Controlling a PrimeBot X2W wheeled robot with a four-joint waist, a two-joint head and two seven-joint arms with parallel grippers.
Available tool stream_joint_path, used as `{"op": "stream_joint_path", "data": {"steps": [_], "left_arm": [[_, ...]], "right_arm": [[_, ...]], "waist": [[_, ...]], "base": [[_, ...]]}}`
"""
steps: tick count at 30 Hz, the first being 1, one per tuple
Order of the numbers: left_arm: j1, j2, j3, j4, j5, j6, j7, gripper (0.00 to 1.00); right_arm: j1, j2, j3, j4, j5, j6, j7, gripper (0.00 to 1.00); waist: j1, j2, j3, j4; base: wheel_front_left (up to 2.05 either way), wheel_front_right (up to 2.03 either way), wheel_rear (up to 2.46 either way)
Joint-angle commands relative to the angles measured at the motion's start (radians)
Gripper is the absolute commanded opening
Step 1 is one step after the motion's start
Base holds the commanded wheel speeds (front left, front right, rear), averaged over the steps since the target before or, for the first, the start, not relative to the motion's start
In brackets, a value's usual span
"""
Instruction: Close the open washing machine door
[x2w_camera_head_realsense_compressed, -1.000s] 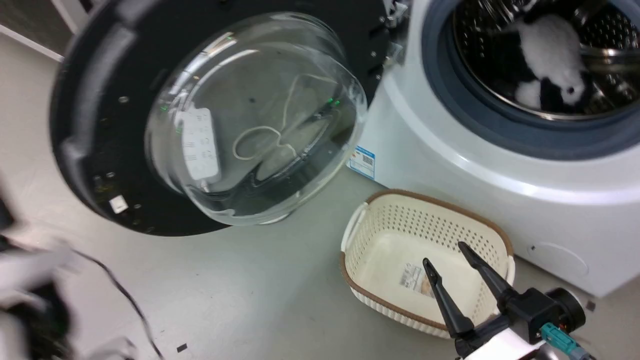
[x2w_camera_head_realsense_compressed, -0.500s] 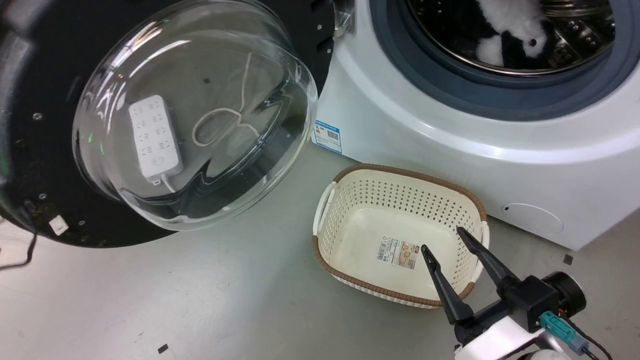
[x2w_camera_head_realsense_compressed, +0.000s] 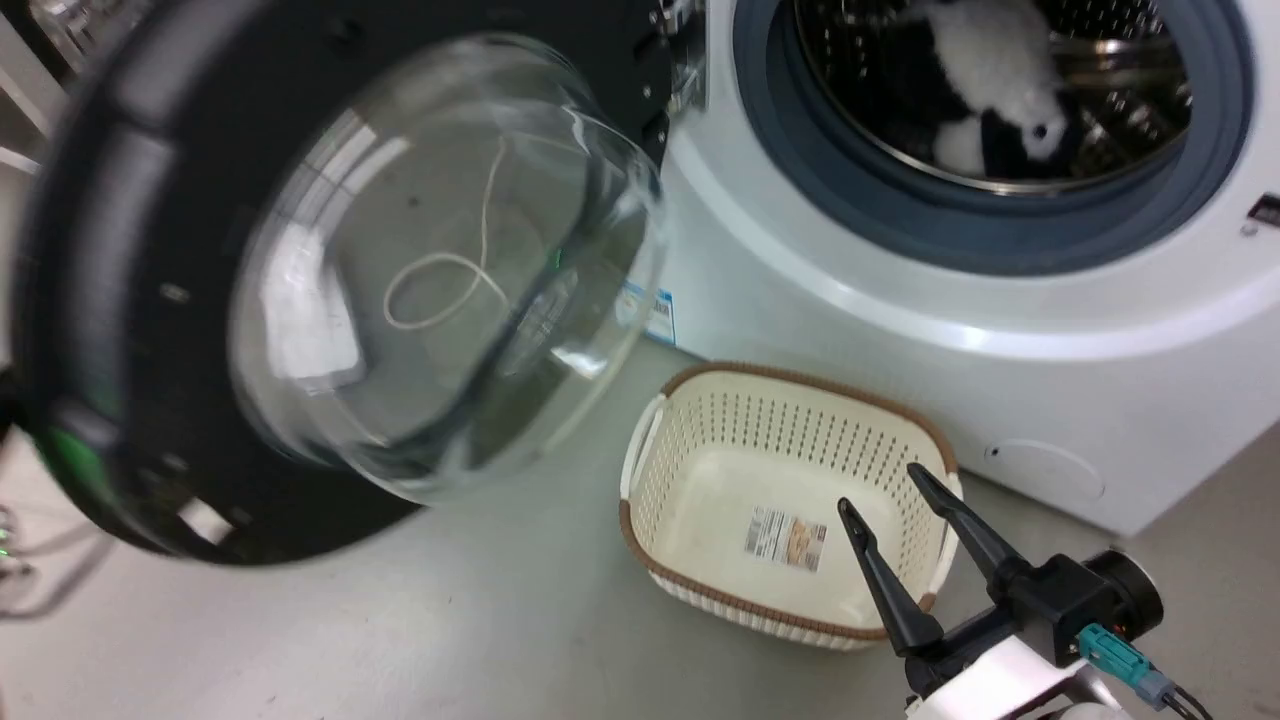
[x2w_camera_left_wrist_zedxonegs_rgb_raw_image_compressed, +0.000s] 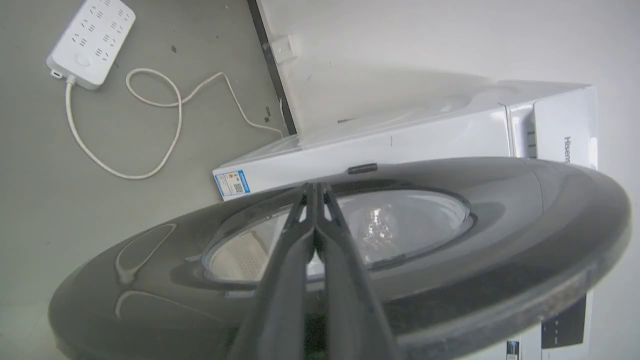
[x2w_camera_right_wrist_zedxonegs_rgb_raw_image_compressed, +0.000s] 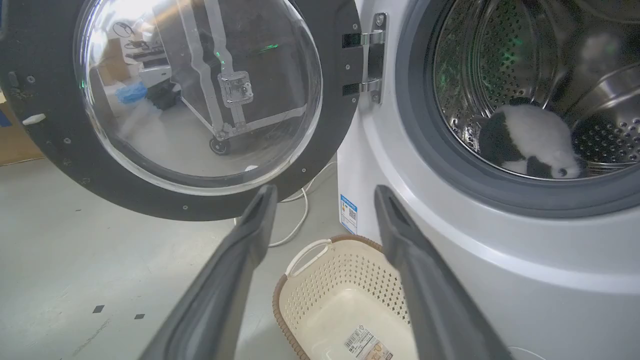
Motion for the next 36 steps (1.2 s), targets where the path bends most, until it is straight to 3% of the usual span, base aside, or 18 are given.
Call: {"op": "stream_joint_path", "data": {"steps": [1, 8, 9, 11, 12, 19, 20, 21, 22, 24, 25, 26, 30, 31, 36], "left_arm": [[0.038, -0.040, -0.021, -0.024, -0.019, -0.010, 0.039, 0.00], [0.187, -0.151, -0.069, -0.191, -0.076, -0.006, 0.167, 0.00], [0.250, -0.200, -0.092, -0.261, -0.080, 0.002, 0.193, 0.00], [0.283, -0.225, -0.105, -0.296, -0.082, 0.006, 0.203, 0.00], [0.350, -0.266, -0.131, -0.362, -0.090, 0.016, 0.222, 0.00], [0.532, -0.313, -0.264, -0.516, -0.177, 0.044, 0.223, 0.00], [0.578, -0.314, -0.332, -0.541, -0.248, 0.052, 0.178, 0.00], [0.578, -0.314, -0.332, -0.541, -0.248, 0.052, 0.178, 0.00], [0.619, -0.314, -0.415, -0.563, -0.304, 0.052, 0.120, 0.00], [0.634, -0.314, -0.455, -0.573, -0.321, 0.048, 0.089, 0.00], [0.657, -0.314, -0.521, -0.588, -0.349, 0.034, 0.020, 0.00], [0.657, -0.314, -0.521, -0.588, -0.349, 0.034, 0.020, 0.00], [0.641, -0.315, -0.647, -0.563, -0.413, 0.002, -0.164, 0.00], [0.641, -0.315, -0.647, -0.563, -0.413, 0.002, -0.164, 0.00], [0.521, -0.315, -0.746, -0.480, -0.442, -0.035, -0.327, 0.00]], "right_arm": [[0.010, 0.008, -0.008, 0.005, 0.006, 0.001, -0.005, 1.00], [0.036, 0.037, -0.046, 0.010, -0.003, 0.001, -0.005, 1.00], [0.046, 0.045, -0.069, 0.008, -0.007, 0.001, -0.005, 1.00], [0.051, 0.049, -0.079, 0.008, -0.010, 0.001, -0.005, 1.00], [0.060, 0.055, -0.098, 0.009, -0.015, 0.001, -0.005, 1.00], [0.084, 0.059, -0.126, 0.009, -0.033, 0.001, -0.005, 1.00], [0.086, 0.056, -0.130, 0.008, -0.038, 0.001, -0.005, 1.00], [0.086, 0.056, -0.130, 0.008, -0.038, 0.001, -0.005, 1.00], [0.088, 0.053, -0.135, 0.006, -0.040, 0.001, -0.005, 1.00], [0.089, 0.051, -0.138, 0.005, -0.041, 0.001, -0.005, 1.00], [0.083, 0.046, -0.128, 0.004, -0.044, 0.001, -0.005, 1.00], [0.083, 0.046, -0.128, 0.004, -0.044, 0.001, -0.005, 1.00], [0.066, 0.039, -0.119, -0.003, -0.039, 0.001, -0.005, 1.00], [0.066, 0.039, -0.119, -0.003, -0.039, 0.001, -0.005, 1.00], [0.040, 0.032, -0.110, -0.006, -0.029, 0.001, -0.005, 1.00]], "waist": [[0.0001, 0.0000, -0.032, 0.005], [0.0001, 0.0000, -0.109, -0.008], [0.0001, 0.0000, -0.131, -0.017], [0.0001, 0.0000, -0.143, -0.024], [0.0001, 0.0000, -0.163, -0.041], [0.0001, 0.0000, -0.190, -0.119], [0.0001, 0.0000, -0.190, -0.156], [0.0001, 0.0000, -0.190, -0.156], [0.0001, 0.0000, -0.188, -0.193], [0.0001, 0.0000, -0.184, -0.211], [0.0001, 0.0000, -0.172, -0.262], [0.0001, 0.0000, -0.172, -0.262], [0.0001, 0.0000, -0.120, -0.387], [0.0001, 0.0000, -0.120, -0.387], [0.0001, 0.0000, -0.044, -0.506]], "base": [[0.00, 0.00, 0.00], [0.00, 0.00, 0.00], [0.00, 0.00, 0.00], [0.00, 0.00, 0.00], [0.00, 0.00, 0.00], [0.00, 0.00, 0.00], [0.00, 0.00, 0.00], [0.00, 0.00, 0.00], [0.00, 0.00, 0.00], [0.00, 0.00, 0.00], [0.00, 0.00, 0.00], [0.00, 0.00, 0.00], [0.00, 0.00, 0.00], [0.00, 0.00, 0.00], [0.00, 0.00, 0.00]]}}
